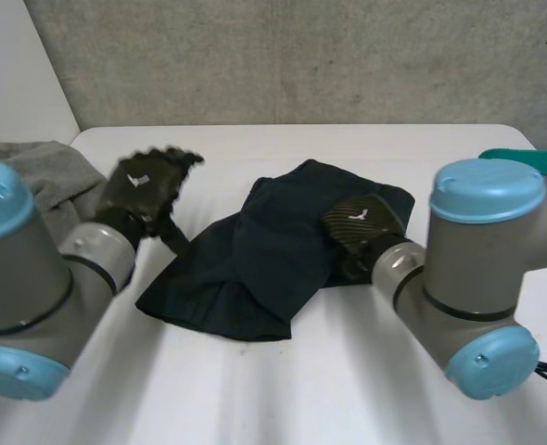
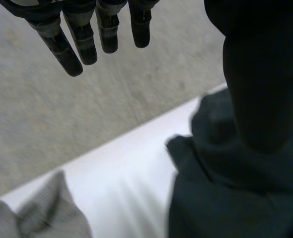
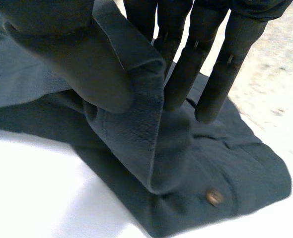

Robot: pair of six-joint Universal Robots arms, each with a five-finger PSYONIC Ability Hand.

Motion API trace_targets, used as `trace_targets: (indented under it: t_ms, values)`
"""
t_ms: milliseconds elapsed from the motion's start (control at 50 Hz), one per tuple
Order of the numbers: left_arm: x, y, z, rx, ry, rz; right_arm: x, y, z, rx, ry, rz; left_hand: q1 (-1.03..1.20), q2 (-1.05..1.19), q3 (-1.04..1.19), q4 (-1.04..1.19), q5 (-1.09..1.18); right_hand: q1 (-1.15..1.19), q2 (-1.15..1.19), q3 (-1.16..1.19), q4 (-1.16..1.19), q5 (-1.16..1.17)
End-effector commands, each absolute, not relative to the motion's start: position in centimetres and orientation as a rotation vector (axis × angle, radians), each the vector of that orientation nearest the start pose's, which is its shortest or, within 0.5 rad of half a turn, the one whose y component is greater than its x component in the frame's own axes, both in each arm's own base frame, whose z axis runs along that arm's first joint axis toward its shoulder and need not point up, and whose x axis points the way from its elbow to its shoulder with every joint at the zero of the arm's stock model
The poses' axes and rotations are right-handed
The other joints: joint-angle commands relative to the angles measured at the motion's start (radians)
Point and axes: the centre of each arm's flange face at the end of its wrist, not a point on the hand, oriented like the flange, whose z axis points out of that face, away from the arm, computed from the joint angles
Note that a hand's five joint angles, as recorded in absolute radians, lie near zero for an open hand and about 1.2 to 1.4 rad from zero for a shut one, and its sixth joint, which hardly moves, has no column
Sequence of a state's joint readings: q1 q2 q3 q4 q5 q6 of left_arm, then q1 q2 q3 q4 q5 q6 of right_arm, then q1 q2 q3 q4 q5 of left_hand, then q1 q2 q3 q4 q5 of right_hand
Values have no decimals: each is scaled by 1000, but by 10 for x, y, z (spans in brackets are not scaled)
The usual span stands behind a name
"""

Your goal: Fold the laundry.

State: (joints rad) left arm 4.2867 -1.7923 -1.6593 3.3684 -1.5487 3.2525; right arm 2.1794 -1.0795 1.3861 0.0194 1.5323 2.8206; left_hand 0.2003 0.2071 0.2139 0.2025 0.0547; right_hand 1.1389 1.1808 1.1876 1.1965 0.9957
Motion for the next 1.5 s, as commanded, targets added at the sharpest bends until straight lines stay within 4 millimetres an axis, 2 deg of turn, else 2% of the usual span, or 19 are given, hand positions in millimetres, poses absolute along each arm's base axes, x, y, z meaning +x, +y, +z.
trace_targets:
  t_ms: [20,140,220,300,380,440,620,720,820,960,1080,1160,1200,1240,1260,1340,1420,1440,1500]
  values:
    - [-235,-280,269,505,2285,-2379,368,-193,208,-1133,1975,-1666,-26,-33,-39,-28,-55,257,215,209,200,226]
    - [-220,-291,287,403,2245,-2443,412,-143,197,-1170,1831,-1495,-26,-33,-39,-28,-55,257,215,209,200,226]
    - [-216,-292,293,366,2237,-2465,431,-121,185,-1285,1796,-1360,-26,-33,-39,-28,-55,-446,-488,-495,-504,-477]
    - [-215,-292,294,354,2249,-2457,421,-137,200,-1308,1918,-1345,-26,-33,-39,-28,-55,-747,-788,-795,-804,-778]
    - [-214,-287,294,348,2266,-2436,386,-186,241,-1200,2087,-1441,-26,-33,-39,-28,-55,-803,-845,-852,-861,-834]
    - [-216,-286,293,354,2276,-2429,362,-213,258,-1193,2138,-1489,-26,-33,-39,-28,-55,-803,-845,-852,-861,-834]
    - [-245,-258,291,506,2371,-2405,333,-263,276,-1358,2000,-1671,-26,-33,-39,-28,-55,-800,-842,-849,-858,-831]
    - [-274,-231,266,646,2507,-2262,342,-305,254,-1488,1808,-1827,-26,-33,-39,-28,-55,-724,-766,-773,-781,-755]
    - [-279,-242,230,566,2566,-2060,356,-340,218,-1561,1687,-1933,-26,-33,-39,-28,-55,-694,-736,-743,-752,-726]
    - [-280,-266,173,483,2659,-1755,373,-362,168,-1603,1573,-1892,-11,-18,-24,-13,-40,-694,-736,-743,-752,-726]
    - [-280,-275,144,507,2748,-1564,382,-372,139,-1599,1530,-1866,66,59,52,64,37,-659,-701,-708,-717,-690]
    - [-282,-286,138,504,2734,-1554,383,-378,127,-1594,1519,-1864,467,460,453,465,438,-484,-525,-532,-541,-515]
    - [-281,-292,146,488,2681,-1589,383,-381,127,-1579,1513,-1857,958,951,944,956,929,-215,-257,-263,-272,-246]
    - [-280,-297,155,469,2635,-1624,382,-383,131,-1560,1517,-1863,1195,1188,1181,1193,1166,123,81,74,65,92]
    - [-280,-298,160,459,2613,-1650,380,-384,135,-1548,1523,-1872,1196,1189,1182,1194,1167,256,214,207,198,225]
    - [-283,-304,203,434,2520,-1850,367,-398,166,-1438,1620,-1976,1196,1189,1182,1194,1167,257,215,209,200,226]
    - [-289,-305,253,472,2425,-2063,345,-404,217,-1303,1743,-2110,1196,1189,1182,1194,1167,257,215,209,200,226]
    - [-291,-303,274,486,2377,-2142,331,-404,242,-1250,1785,-2157,1196,1189,1182,1194,1167,257,215,209,200,226]
    - [-291,-299,316,503,2267,-2301,309,-397,274,-1188,1842,-2184,1196,1189,1182,1194,1167,257,215,209,200,226]
